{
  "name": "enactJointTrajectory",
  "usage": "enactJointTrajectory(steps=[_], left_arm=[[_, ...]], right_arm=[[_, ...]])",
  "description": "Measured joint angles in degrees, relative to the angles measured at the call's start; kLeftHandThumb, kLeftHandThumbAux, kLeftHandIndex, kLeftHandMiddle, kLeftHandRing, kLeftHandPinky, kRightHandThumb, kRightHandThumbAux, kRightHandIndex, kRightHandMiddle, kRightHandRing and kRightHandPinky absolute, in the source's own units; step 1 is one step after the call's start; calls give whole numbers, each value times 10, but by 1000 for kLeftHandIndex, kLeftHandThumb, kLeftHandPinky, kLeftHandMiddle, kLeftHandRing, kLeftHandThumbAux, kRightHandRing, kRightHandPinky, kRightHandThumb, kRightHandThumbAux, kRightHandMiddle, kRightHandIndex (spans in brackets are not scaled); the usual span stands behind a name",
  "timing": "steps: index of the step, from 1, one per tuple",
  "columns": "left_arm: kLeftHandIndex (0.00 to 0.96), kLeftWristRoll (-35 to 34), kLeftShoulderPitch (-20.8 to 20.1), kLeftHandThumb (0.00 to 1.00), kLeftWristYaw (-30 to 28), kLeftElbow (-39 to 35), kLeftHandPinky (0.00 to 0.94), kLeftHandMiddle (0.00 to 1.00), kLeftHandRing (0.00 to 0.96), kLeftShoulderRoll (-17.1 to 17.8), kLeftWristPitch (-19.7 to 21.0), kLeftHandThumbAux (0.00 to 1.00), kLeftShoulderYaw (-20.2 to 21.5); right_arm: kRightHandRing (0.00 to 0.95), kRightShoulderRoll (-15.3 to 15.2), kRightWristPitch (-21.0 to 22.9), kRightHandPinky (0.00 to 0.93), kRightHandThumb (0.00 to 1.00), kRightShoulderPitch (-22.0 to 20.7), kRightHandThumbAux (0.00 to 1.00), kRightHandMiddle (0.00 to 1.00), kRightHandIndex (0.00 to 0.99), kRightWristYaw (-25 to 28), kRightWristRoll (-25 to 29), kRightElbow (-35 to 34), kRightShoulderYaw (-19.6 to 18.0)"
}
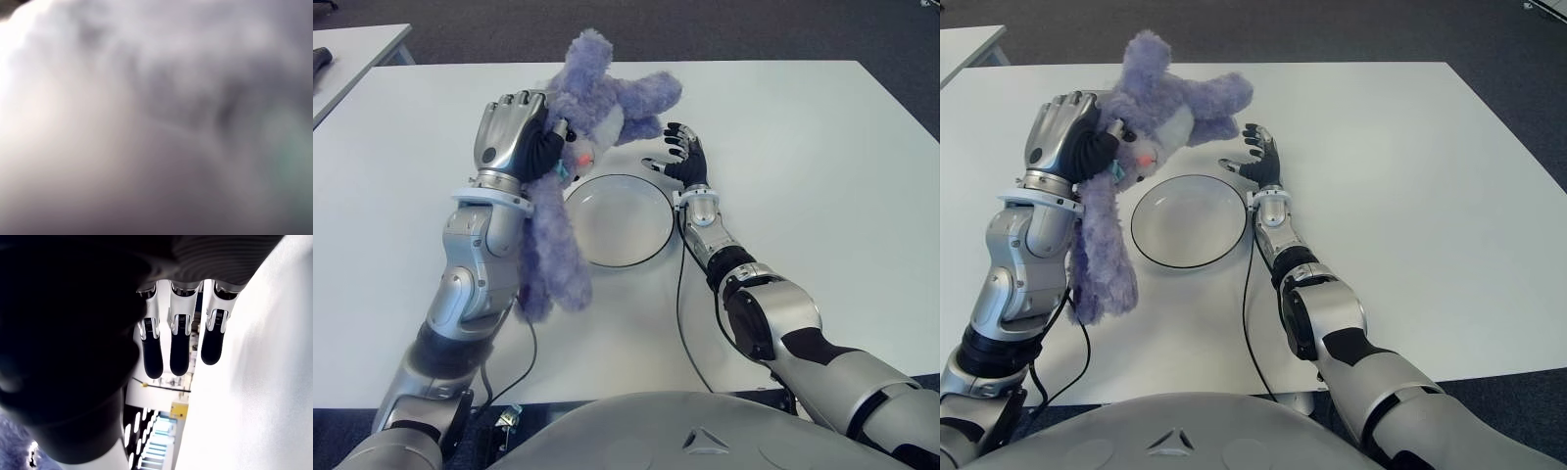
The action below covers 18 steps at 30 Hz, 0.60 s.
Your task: Put the doll into the plate.
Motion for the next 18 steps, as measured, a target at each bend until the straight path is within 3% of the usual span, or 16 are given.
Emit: enactJointTrajectory(steps=[10,12,18], left_arm=[[729,-1,0,963,-19,-4,808,500,826,-33,-1,613,-16],[729,-1,0,963,-22,-5,808,500,826,-40,-1,614,-19],[728,-3,3,962,-24,-5,801,500,822,-59,-5,614,-28]], right_arm=[[216,1,0,210,37,0,982,244,182,0,0,0,0],[215,1,0,208,113,0,992,245,185,0,0,0,0],[218,1,0,212,178,0,986,251,195,0,0,0,-1]])
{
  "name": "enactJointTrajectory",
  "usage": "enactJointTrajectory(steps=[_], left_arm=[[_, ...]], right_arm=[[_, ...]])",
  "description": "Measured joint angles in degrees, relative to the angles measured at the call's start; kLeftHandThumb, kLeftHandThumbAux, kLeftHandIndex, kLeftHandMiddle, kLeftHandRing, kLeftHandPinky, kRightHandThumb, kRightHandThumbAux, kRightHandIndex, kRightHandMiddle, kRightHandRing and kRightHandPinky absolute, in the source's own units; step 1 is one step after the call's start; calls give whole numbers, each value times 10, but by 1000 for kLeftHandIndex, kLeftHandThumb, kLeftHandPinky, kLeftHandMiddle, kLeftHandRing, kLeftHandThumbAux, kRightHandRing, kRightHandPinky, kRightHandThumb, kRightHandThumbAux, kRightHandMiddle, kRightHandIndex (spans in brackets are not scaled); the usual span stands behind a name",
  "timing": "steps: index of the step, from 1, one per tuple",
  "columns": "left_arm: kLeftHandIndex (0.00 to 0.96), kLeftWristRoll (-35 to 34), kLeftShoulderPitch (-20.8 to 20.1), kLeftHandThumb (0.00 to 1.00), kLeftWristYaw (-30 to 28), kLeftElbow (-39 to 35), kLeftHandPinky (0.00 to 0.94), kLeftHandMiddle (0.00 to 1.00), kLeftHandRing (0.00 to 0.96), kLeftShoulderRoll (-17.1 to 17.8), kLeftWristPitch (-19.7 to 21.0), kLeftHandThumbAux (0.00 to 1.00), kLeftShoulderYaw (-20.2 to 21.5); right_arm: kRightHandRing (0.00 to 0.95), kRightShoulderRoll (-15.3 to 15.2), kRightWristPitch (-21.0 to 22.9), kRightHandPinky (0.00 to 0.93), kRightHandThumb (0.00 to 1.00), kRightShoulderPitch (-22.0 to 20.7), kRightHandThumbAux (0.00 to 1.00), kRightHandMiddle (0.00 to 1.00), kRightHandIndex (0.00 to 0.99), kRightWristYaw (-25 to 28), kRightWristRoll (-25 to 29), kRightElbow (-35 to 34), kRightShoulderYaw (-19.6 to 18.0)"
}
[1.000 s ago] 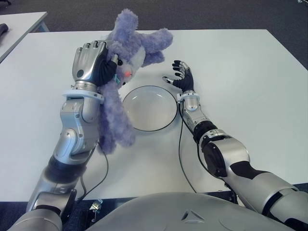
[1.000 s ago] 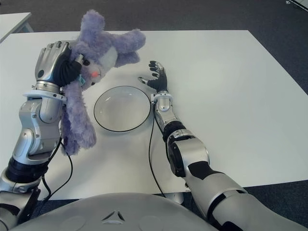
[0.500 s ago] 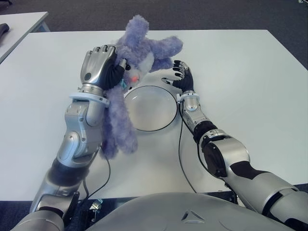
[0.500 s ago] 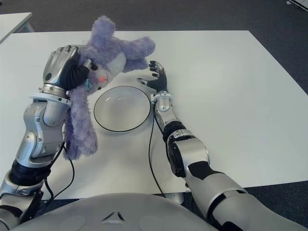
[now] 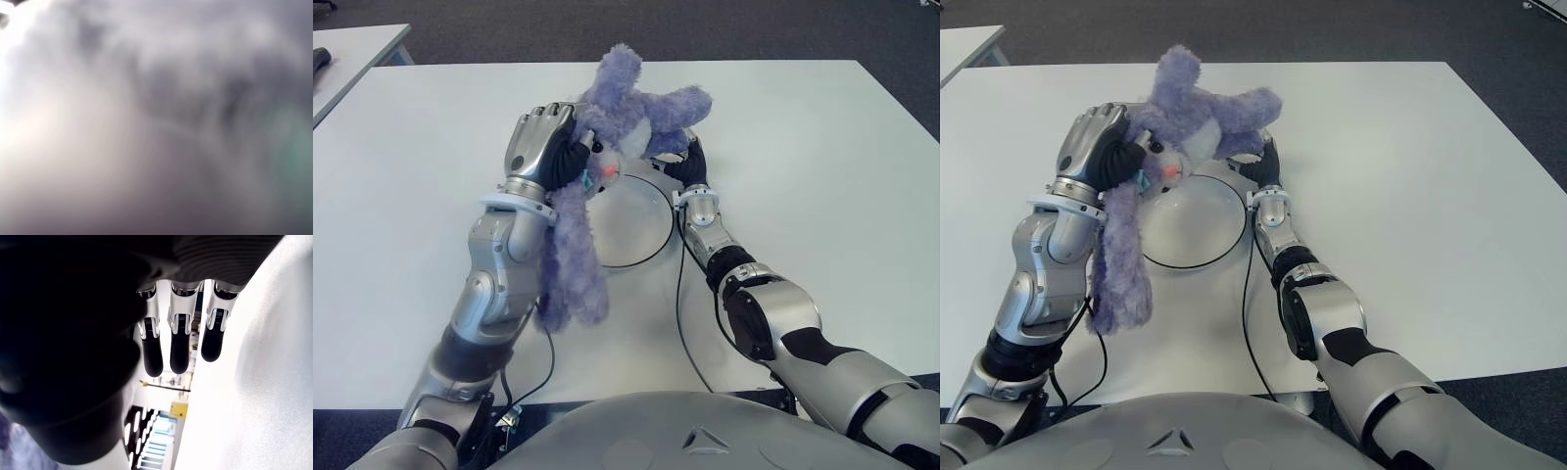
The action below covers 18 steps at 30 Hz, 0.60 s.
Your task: Put the doll into the plate.
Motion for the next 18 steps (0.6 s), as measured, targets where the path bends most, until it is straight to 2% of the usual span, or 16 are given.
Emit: enactJointTrajectory(steps=[7,18], left_arm=[[727,0,9,961,0,1,792,500,819,-19,-1,615,-3],[733,0,30,962,11,8,805,500,824,-55,-6,615,-5]], right_arm=[[219,0,0,212,184,0,986,254,208,0,1,0,-2],[224,-2,0,225,133,0,975,257,220,-1,0,0,-1]])
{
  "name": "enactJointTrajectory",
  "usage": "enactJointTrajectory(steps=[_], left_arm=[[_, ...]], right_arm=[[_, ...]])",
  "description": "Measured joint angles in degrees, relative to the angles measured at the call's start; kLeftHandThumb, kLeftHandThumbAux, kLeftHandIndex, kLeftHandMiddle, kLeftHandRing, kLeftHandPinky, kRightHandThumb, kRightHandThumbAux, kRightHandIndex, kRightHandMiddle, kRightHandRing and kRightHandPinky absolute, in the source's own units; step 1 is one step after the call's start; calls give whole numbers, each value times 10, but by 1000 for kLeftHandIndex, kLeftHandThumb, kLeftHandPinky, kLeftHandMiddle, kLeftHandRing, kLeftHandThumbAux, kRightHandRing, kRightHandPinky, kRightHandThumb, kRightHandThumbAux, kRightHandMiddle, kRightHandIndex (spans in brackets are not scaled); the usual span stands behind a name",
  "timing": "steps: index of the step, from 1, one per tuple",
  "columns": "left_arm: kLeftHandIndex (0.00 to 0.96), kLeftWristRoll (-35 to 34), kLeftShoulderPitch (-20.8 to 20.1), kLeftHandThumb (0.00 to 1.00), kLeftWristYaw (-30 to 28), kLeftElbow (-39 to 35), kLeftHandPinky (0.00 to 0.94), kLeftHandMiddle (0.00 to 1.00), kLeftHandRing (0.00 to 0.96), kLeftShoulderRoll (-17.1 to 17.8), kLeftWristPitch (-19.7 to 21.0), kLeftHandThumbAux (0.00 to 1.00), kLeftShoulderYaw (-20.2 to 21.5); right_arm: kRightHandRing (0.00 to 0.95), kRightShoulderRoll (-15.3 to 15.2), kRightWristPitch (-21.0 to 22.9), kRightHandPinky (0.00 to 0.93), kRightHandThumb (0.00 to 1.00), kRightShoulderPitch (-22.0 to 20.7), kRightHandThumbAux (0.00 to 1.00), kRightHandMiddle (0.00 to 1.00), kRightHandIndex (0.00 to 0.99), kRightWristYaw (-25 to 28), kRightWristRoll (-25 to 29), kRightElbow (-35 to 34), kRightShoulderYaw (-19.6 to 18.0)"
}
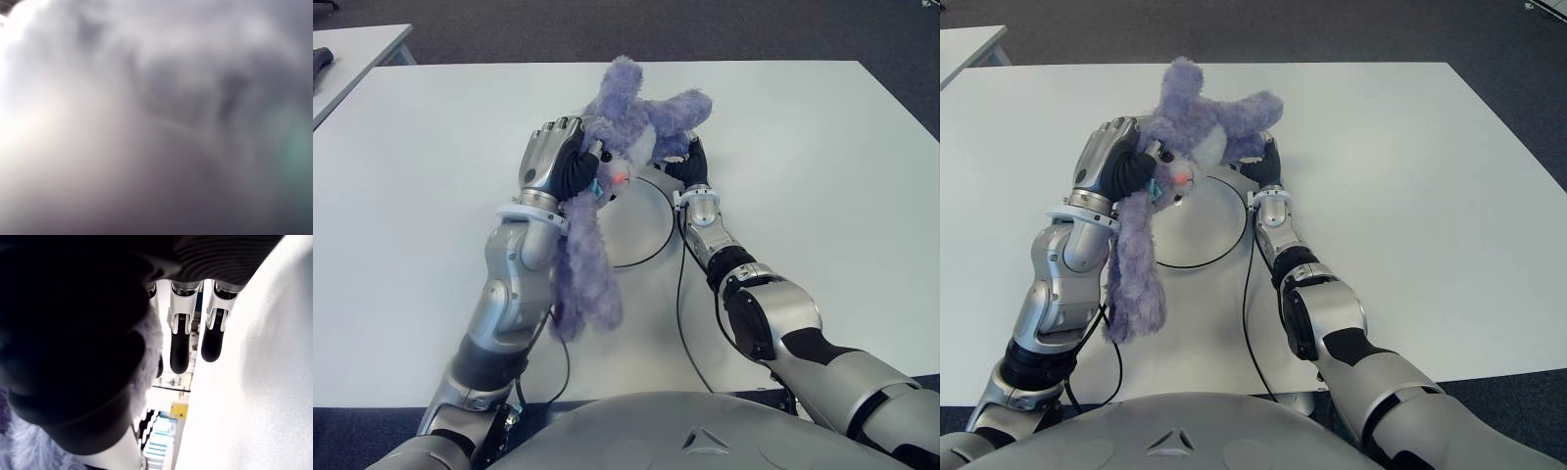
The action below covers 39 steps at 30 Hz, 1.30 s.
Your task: Put the doll into the plate.
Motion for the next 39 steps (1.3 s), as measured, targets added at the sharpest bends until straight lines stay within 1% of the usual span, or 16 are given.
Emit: enactJointTrajectory(steps=[7,9,12,17,20,23,28,33,39], left_arm=[[735,0,12,963,26,13,815,500,826,-23,-10,614,0],[736,0,13,964,38,19,813,500,826,-31,-14,614,0],[736,-3,17,964,63,33,808,500,824,-44,-24,614,0],[737,-8,32,964,103,56,812,500,824,-63,-40,613,0],[737,-11,39,964,122,66,821,500,824,-73,-47,613,1],[737,-15,47,965,141,73,826,500,825,-83,-56,613,1],[744,-24,61,966,169,84,839,500,831,-99,-69,613,3],[746,-33,78,965,196,93,842,500,831,-111,-88,613,2],[740,-48,98,963,207,101,845,500,829,-124,-101,614,2]], right_arm=[[222,-1,0,218,107,0,971,256,222,-6,0,0,1],[224,-1,0,220,74,0,971,258,218,-7,0,0,2],[228,-2,0,227,61,0,972,260,217,-7,0,0,2],[228,-2,0,226,68,0,983,259,212,-7,0,0,2],[232,-2,0,232,104,0,984,261,213,-7,0,0,2],[234,-2,0,233,114,0,981,263,214,-7,0,0,2],[241,-2,-1,241,92,0,965,269,218,-4,1,0,0],[241,-2,-2,234,85,1,978,269,223,1,3,0,-1],[248,-1,-2,251,89,1,975,272,221,5,6,0,-3]])
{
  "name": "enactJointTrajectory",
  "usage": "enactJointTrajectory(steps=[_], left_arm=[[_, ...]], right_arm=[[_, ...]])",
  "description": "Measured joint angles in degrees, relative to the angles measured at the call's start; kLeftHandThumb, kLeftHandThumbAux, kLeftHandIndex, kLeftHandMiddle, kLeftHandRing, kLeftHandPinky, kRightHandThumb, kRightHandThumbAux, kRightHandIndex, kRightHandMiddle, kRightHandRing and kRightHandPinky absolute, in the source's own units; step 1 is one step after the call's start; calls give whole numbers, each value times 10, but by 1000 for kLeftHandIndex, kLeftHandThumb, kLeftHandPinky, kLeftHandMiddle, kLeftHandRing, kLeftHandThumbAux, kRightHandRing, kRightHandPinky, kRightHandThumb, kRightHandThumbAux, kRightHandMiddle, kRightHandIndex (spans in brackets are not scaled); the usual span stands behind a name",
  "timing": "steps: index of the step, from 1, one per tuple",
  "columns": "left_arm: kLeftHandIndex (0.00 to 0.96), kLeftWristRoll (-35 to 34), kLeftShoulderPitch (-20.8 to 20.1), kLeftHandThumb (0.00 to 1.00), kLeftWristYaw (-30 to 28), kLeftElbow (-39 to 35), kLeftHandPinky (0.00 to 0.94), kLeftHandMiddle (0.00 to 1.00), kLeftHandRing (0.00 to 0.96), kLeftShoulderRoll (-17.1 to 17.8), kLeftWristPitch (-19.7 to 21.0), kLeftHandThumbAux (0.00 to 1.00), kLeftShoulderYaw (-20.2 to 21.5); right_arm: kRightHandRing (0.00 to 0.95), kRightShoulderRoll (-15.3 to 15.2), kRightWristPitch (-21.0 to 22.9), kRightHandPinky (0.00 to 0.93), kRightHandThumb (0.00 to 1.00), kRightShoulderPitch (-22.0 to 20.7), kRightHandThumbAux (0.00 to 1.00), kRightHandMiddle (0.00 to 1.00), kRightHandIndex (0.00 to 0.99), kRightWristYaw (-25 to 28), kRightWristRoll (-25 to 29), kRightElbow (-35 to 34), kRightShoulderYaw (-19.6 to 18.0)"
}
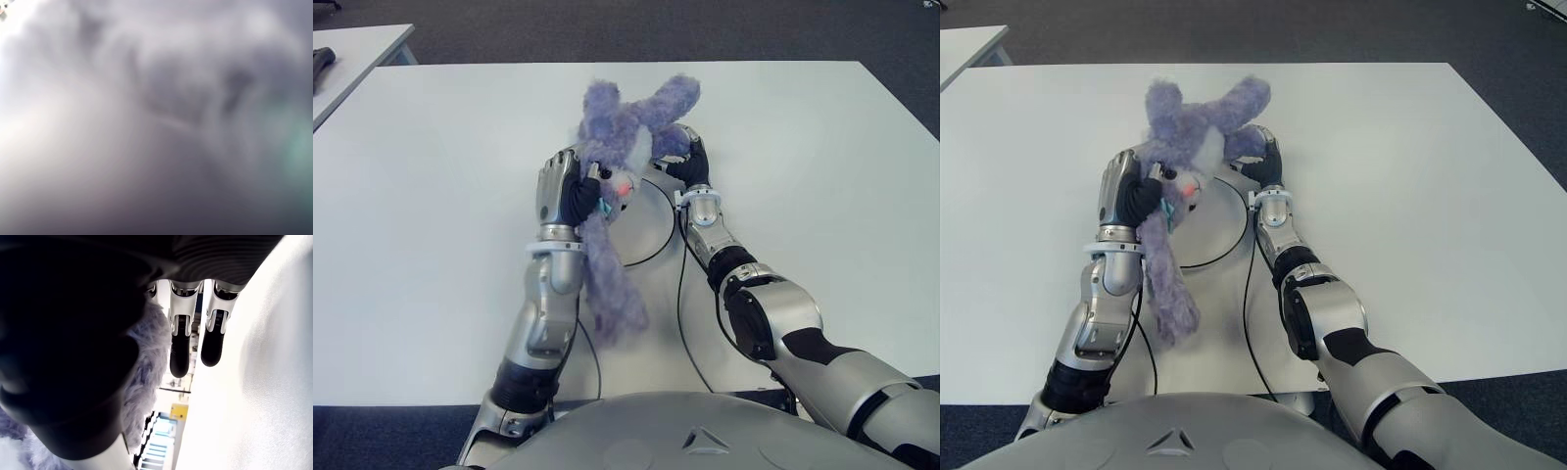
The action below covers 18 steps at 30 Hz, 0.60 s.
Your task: Put the doll into the plate.
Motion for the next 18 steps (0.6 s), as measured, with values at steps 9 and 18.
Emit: enactJointTrajectory(steps=[9,18], left_arm=[[756,-13,24,964,9,2,849,500,844,-18,-7,614,-1],[818,-36,38,962,18,22,869,498,887,-24,-32,614,0]], right_arm=[[260,0,-1,261,94,0,964,276,220,4,2,0,-2],[266,0,-2,261,71,1,943,280,211,5,2,0,-5]])
